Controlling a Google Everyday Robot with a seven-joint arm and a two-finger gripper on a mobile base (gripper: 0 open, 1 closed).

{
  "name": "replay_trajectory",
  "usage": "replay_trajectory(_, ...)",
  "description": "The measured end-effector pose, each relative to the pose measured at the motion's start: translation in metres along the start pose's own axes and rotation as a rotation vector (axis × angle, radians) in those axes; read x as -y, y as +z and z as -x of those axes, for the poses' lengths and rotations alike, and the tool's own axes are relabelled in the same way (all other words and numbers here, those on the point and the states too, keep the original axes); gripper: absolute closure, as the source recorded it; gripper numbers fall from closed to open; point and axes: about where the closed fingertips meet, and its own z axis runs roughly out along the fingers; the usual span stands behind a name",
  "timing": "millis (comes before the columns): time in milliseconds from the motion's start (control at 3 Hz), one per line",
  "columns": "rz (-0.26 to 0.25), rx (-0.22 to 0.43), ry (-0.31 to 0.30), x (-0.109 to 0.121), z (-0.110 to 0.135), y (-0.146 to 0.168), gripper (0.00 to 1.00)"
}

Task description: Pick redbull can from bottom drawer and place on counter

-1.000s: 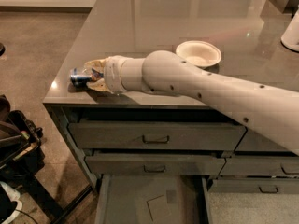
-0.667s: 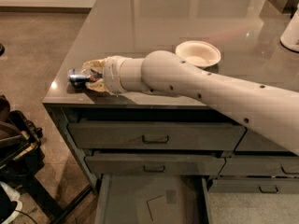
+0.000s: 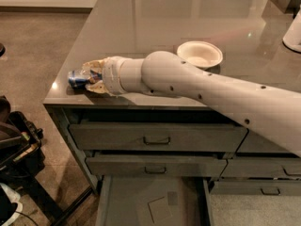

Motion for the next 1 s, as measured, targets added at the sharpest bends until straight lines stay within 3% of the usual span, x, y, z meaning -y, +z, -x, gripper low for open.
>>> replay_trajectory(333,0.000,0.000,0.000,0.0000,0.0000,0.0000,0.12)
replay_trajectory(667,0.000,0.000,0.000,0.0000,0.0001,0.0000,0.00)
replay_trajectory(1000,0.000,0.000,0.000,0.0000,0.0001,0.0000,0.00)
